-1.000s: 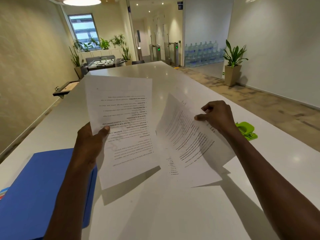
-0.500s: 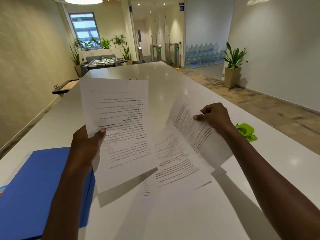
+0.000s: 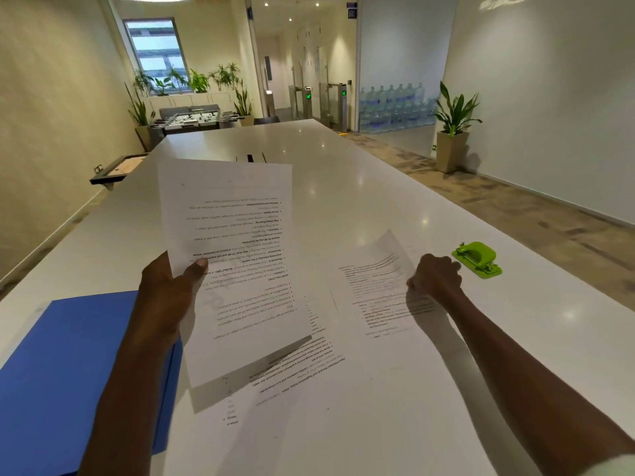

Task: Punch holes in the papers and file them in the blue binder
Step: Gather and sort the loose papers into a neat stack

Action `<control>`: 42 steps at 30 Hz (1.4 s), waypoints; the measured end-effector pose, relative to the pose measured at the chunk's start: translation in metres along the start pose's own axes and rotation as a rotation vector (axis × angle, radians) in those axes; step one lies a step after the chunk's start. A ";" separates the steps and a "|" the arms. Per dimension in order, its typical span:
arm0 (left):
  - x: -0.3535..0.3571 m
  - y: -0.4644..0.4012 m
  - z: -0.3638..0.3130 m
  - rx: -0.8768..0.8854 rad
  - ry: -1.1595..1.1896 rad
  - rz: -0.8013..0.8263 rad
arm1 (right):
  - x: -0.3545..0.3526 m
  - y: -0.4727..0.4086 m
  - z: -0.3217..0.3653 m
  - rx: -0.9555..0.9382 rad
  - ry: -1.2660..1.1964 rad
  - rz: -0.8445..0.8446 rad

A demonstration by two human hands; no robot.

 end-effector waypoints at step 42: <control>0.026 -0.008 0.009 -0.027 0.010 0.075 | -0.046 -0.003 -0.002 -0.280 -0.257 -0.288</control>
Point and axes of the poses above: each hand's wrist, its own y-axis away from the middle knuckle, its own x-axis out of the palm, z = x × y, the point moved 5 cm from there along -y, towards the middle knuckle, and after that the axes turned 6 degrees about z, right-handed, at the moved point
